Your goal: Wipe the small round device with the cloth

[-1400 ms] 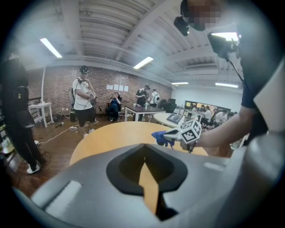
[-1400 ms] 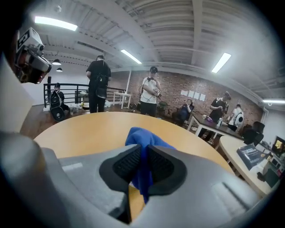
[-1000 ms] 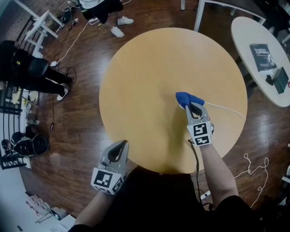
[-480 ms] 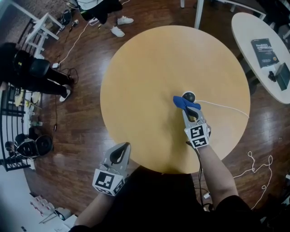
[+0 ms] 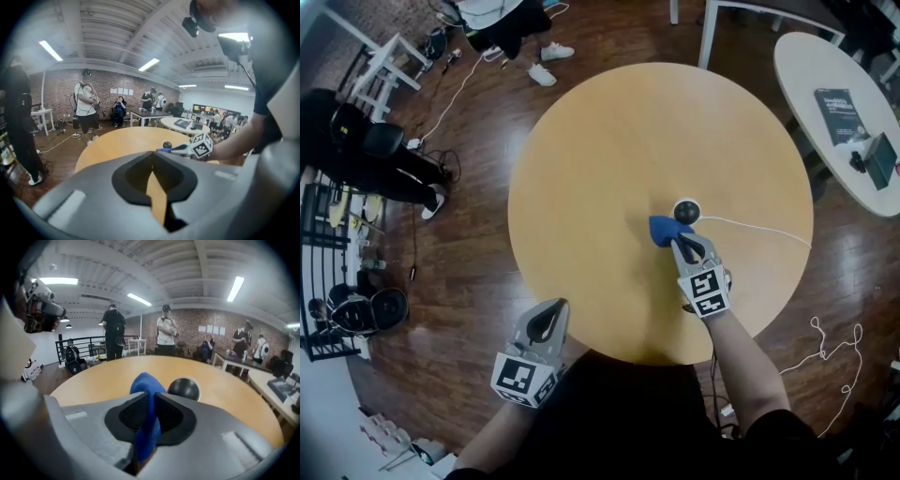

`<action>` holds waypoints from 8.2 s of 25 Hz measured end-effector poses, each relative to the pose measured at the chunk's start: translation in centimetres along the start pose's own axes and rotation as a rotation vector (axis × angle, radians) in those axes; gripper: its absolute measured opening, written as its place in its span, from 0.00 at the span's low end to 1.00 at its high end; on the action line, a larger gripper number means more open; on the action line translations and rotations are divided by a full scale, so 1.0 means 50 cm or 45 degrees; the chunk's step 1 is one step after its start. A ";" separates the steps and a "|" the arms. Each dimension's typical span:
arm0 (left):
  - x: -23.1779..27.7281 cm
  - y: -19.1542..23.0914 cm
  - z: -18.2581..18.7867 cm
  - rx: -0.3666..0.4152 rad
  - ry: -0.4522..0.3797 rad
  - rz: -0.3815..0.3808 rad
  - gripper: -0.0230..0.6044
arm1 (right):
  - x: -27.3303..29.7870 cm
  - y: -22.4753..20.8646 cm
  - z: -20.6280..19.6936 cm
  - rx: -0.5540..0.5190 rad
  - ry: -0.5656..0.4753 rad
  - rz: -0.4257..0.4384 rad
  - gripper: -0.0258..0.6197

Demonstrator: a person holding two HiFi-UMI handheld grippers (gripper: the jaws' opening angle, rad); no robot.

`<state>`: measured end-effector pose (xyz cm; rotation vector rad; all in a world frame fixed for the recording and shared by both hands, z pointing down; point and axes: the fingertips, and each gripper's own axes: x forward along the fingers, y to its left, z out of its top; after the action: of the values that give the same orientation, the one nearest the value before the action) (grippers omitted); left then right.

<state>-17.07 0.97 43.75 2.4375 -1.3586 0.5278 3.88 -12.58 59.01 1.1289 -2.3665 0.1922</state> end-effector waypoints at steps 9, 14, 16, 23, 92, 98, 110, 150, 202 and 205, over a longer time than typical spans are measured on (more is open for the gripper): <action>0.013 -0.014 0.013 0.064 0.019 -0.048 0.04 | -0.009 -0.133 0.069 0.047 -0.109 -0.229 0.11; 0.013 -0.012 0.013 0.072 0.032 -0.049 0.04 | -0.009 -0.132 0.059 0.097 -0.115 -0.257 0.11; 0.018 -0.022 0.013 0.080 0.039 -0.060 0.04 | -0.014 -0.136 0.052 0.099 -0.102 -0.276 0.11; 0.022 -0.023 0.015 0.093 0.053 -0.072 0.04 | -0.024 -0.154 0.006 0.195 -0.035 -0.362 0.10; -0.005 0.009 -0.037 -0.097 0.018 0.005 0.04 | -0.053 -0.011 0.081 -0.299 -0.056 -0.115 0.10; 0.005 0.004 -0.039 -0.104 0.027 -0.021 0.04 | -0.055 -0.151 0.090 -0.193 -0.036 -0.339 0.10; -0.009 0.002 -0.041 -0.097 0.046 0.019 0.04 | -0.043 -0.207 -0.036 0.172 0.126 -0.548 0.10; -0.049 0.011 -0.076 -0.230 -0.031 0.132 0.04 | 0.031 -0.123 0.066 -0.576 0.220 -0.305 0.10; 0.197 -0.023 0.103 -0.020 -0.264 -0.403 0.04 | -0.321 0.047 0.199 0.380 -0.304 -0.307 0.04; 0.186 -0.010 0.076 -0.020 -0.221 -0.345 0.04 | -0.310 0.050 0.184 0.415 -0.317 -0.270 0.04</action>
<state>-11.47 -7.34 44.57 2.6481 -1.0609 0.2428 6.62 -3.41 43.54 1.6315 -2.4644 0.3934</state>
